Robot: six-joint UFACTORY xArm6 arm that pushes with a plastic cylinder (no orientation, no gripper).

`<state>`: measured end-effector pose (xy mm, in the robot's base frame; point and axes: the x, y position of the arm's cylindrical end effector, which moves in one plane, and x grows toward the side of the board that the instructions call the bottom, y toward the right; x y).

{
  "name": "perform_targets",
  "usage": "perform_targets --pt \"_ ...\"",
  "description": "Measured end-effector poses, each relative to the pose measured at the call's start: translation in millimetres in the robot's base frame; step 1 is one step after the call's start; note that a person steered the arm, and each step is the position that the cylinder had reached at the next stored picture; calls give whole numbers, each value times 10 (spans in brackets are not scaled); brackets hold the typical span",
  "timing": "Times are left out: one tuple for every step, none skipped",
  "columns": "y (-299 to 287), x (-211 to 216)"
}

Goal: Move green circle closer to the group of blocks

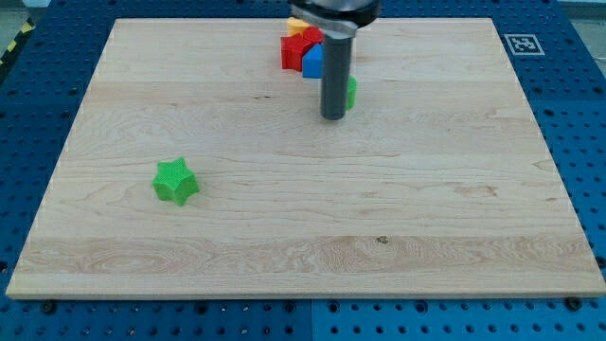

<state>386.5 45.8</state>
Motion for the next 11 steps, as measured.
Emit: perform_targets --pt "272 -139" --pt "445 -265" --pt "569 -460" --pt "657 -427" --pt "841 -8" --pt "841 38" --pt "779 -62" --pt "724 -167" --pt "585 -168" --pt "412 -259" --pt "336 -489"
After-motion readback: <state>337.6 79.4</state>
